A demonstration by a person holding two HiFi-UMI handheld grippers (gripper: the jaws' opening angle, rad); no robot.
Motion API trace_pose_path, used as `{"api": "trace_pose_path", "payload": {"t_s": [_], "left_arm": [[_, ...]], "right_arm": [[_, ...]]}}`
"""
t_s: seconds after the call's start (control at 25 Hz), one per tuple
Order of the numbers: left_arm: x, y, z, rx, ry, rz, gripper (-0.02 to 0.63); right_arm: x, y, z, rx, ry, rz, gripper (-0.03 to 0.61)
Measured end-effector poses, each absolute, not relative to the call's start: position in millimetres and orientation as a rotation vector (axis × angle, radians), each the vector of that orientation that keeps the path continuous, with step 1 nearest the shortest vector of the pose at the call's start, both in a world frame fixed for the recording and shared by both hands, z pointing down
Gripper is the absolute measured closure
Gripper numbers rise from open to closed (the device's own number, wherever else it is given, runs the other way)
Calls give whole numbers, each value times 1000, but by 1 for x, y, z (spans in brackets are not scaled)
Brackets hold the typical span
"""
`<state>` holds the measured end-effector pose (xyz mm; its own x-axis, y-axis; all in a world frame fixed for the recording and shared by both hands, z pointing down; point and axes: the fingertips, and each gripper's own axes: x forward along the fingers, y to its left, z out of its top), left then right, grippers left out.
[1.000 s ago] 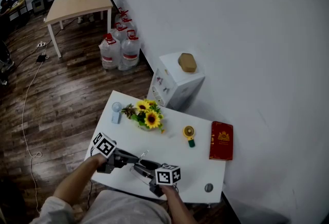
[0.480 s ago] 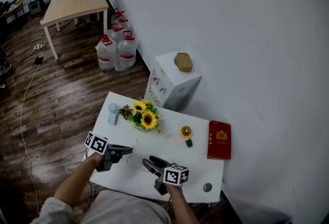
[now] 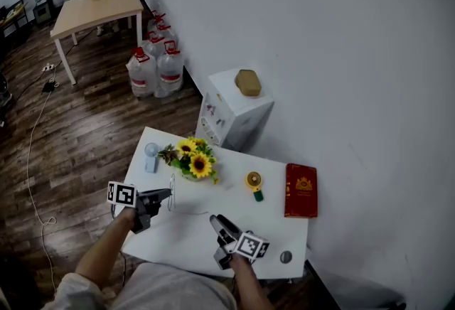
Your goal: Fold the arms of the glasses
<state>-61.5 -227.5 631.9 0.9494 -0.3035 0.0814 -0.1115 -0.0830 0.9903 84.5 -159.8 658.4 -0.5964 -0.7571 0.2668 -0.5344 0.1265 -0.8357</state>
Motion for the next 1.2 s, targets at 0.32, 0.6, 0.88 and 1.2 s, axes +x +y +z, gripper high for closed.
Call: {"api": "trace_pose_path", "payload": {"t_s": [0.32, 0.6, 0.88, 1.2], "left_arm": [[-68, -247, 633, 1797, -424, -184, 606], [-61, -238, 630, 1647, -452, -245, 606], [-56, -231, 628, 1646, -432, -257, 606], [-44, -214, 622, 1690, -366, -216, 606]], "right_arm": [[83, -162, 677, -1118, 1812, -1612, 423], [72, -178, 665, -1009, 1773, -1549, 460], [72, -180, 658, -981, 1787, -1526, 543], [69, -182, 638, -946, 1881, -1459, 555]]}}
